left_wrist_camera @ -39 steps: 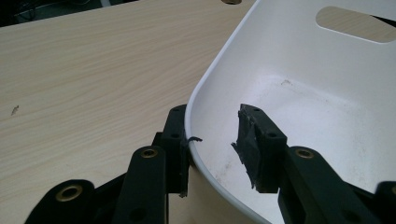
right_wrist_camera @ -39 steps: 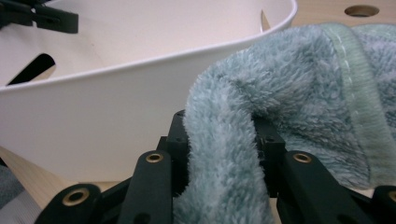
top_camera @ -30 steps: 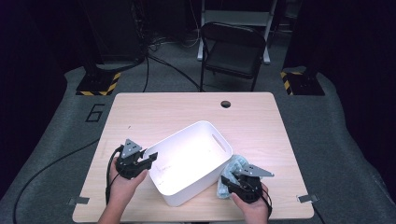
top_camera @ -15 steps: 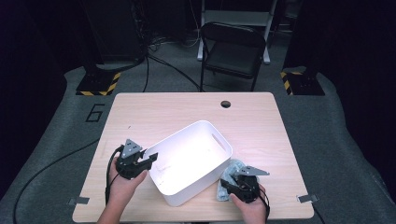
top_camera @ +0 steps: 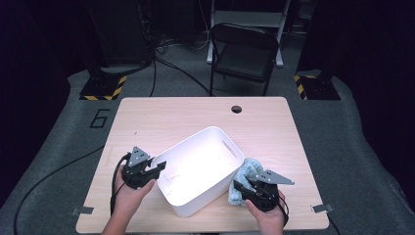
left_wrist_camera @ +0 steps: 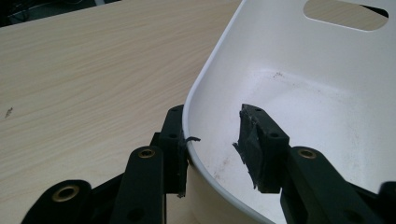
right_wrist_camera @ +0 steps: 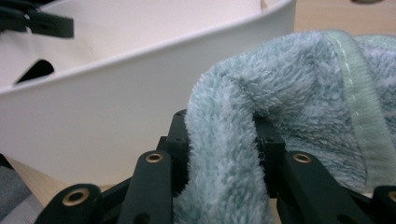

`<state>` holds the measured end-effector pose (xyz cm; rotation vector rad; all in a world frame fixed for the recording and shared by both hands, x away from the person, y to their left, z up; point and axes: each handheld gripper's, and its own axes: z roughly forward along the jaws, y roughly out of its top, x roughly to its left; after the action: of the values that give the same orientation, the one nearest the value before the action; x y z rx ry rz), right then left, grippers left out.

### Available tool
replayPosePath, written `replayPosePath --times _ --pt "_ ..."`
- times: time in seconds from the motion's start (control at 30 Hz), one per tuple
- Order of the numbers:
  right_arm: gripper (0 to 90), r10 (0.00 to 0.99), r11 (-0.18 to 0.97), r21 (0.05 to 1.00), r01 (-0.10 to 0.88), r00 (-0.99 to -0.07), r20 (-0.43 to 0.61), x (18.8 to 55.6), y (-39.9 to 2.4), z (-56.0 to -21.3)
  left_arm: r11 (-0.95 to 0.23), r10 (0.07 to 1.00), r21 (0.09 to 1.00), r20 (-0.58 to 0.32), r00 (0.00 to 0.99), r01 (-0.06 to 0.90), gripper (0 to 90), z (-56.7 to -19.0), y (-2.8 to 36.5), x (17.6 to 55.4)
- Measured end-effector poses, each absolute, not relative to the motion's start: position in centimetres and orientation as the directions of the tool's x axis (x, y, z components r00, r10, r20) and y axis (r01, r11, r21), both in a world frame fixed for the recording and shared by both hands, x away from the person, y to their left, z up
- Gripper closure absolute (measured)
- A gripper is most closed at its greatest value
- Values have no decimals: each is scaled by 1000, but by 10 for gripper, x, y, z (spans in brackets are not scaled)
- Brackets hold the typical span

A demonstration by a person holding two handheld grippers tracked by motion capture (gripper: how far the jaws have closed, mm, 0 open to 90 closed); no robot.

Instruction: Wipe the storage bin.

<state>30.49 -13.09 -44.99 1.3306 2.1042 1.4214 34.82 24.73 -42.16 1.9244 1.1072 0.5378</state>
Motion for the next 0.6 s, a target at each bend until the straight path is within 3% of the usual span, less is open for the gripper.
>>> replayPosePath --times 0.27,0.6 --pt "663 803 101 854 511 -549 233 304 -132 -448 -267 852 826 -38 521 497 628 -421 246 347" --pt "664 809 125 783 609 -520 275 316 -130 -482 -262 854 827 -41 518 498 626 -421 246 347"
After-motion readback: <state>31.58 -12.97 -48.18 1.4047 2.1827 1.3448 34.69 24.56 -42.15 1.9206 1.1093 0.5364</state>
